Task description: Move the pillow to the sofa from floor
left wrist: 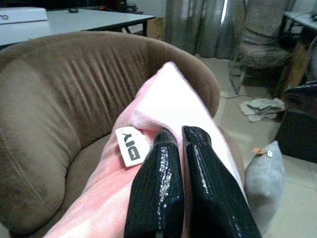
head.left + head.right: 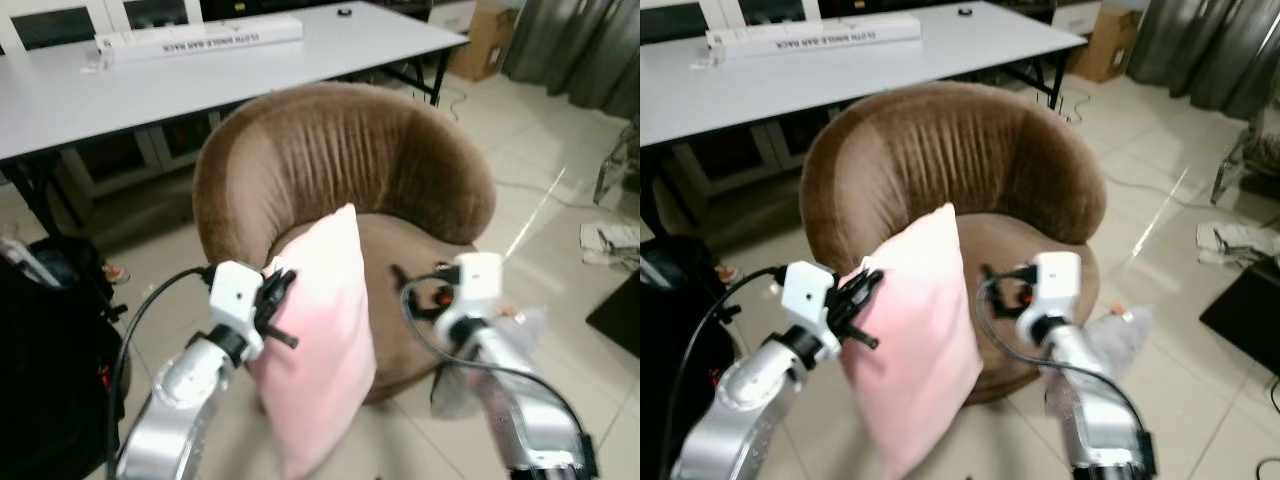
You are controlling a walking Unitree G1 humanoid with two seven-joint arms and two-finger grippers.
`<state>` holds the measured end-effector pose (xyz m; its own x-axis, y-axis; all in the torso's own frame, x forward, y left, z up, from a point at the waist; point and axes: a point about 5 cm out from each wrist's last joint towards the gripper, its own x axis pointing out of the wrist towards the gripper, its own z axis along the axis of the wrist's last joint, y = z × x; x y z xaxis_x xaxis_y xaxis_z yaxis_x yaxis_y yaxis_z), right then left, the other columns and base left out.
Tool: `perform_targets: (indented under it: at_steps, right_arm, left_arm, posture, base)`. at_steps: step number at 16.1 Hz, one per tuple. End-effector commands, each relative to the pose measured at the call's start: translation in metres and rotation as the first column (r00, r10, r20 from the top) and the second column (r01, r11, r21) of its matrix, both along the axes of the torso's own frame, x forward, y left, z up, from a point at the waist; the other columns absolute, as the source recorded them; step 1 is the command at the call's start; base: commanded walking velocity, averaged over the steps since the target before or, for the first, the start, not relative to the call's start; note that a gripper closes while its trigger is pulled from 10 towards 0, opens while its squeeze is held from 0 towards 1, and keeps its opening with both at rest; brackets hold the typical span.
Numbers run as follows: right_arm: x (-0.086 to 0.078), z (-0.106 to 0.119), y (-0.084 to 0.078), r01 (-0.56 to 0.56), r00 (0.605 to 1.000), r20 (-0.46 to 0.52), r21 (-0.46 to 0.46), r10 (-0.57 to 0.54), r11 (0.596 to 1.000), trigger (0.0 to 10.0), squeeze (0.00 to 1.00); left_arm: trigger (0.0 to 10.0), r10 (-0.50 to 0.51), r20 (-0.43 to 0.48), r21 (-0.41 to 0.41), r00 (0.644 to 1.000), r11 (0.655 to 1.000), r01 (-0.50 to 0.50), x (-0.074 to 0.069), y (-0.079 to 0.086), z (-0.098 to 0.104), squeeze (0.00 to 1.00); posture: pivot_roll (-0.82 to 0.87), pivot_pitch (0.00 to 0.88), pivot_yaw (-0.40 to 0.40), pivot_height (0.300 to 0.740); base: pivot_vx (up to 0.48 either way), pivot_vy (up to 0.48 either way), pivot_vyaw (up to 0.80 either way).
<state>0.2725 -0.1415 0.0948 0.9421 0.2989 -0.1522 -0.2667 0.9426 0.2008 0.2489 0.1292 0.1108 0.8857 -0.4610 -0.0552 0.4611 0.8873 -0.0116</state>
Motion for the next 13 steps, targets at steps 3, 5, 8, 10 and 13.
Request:
perform_targets:
  at_steps: [3, 5, 8, 10, 13]
  right_arm:
    - [0.002, 0.004, -0.006, 0.022, 1.000, 0.005, -0.006, -0.022, 1.000, 10.0, 0.00]
    - [0.005, 0.006, -0.007, 0.032, 0.999, 0.011, -0.004, -0.032, 0.999, 10.0, 0.00]
    - [0.010, 0.013, -0.008, 0.044, 0.999, 0.032, 0.000, -0.043, 0.999, 10.0, 0.00]
    - [0.012, 0.016, -0.009, 0.050, 0.998, 0.039, 0.000, -0.050, 0.999, 10.0, 0.00]
    - [0.016, 0.019, -0.009, 0.057, 0.997, 0.051, 0.003, -0.057, 0.998, 10.0, 0.00]
  left_arm:
    - [10.0, 0.079, 0.092, -0.007, 0.993, 0.997, -0.079, 0.010, 0.006, 0.017, 0.00]
    - [10.0, 0.123, 0.098, 0.007, 0.988, 0.992, -0.124, 0.014, 0.011, 0.019, 0.00]
    - [10.0, 0.176, 0.176, -0.027, 0.968, 0.984, -0.174, 0.022, 0.015, 0.033, 0.00]
    - [10.0, 0.166, 0.196, -0.035, 0.966, 0.986, -0.162, 0.026, 0.013, 0.038, 0.00]
    - [10.0, 0.142, 0.205, -0.037, 0.969, 0.990, -0.137, 0.029, 0.007, 0.040, 0.00]
  posture:
    - [0.06, 0.000, 0.020, 0.740]
    - [0.06, 0.000, 0.020, 0.740]
    - [0.06, 0.000, 0.019, 0.740]
    - [0.07, 0.000, 0.016, 0.740]
    - [0.07, 0.000, 0.015, 0.740]
  base:
    - [0.000, 0.320, 0.00]
    - [0.000, 0.000, 0.00]
    - [0.000, 0.000, 0.00]
    - [0.157, 0.000, 0.00]
    - [0.341, 0.000, 0.00]
